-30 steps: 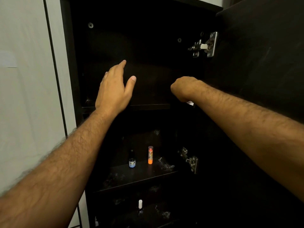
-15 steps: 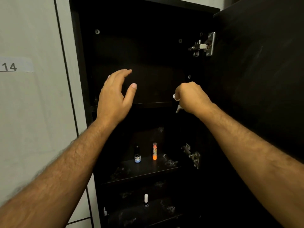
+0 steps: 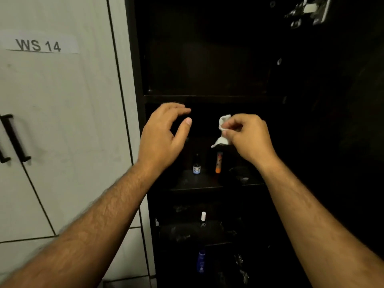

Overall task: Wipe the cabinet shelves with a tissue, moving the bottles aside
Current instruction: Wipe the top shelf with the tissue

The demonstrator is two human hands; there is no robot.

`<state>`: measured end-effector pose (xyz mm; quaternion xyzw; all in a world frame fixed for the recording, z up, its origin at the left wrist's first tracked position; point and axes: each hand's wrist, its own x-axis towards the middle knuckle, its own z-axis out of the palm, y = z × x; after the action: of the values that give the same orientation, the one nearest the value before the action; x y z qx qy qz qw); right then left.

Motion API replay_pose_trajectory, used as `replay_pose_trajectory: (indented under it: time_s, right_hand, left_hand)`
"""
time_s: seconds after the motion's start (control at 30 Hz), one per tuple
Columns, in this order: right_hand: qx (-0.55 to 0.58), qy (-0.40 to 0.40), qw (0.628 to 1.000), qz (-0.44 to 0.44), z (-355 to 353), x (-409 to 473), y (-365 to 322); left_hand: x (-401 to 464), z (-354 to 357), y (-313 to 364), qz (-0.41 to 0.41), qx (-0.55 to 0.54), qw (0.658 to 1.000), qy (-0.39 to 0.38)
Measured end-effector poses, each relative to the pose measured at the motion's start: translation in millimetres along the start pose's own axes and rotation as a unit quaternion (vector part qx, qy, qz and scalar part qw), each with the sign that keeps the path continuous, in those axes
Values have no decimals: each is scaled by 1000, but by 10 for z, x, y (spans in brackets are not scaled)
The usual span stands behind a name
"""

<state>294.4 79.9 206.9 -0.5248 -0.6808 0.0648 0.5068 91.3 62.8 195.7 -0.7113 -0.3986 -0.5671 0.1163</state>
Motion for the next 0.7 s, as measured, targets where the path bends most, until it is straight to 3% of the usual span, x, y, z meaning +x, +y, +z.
replay_pose_trajectory:
  time_s: [0.17, 0.4, 0.57, 0.7]
  right_hand:
    - [156, -106, 981, 46, 501, -504, 217]
    - [209, -235, 948, 50, 1261, -1206, 260]
    - [218, -303, 927, 36, 1841, -1659, 141]
    - [247, -354, 898, 81, 2334, -2019, 69]
  left_hand:
    - [-731, 21, -159, -102, -20, 993, -62]
    - [-1909, -165, -363, -335, -62, 932, -122]
    - [-2478, -506, -469, -427, -61, 898, -88]
    - [-2911, -861, -628, -495, -47, 865, -65]
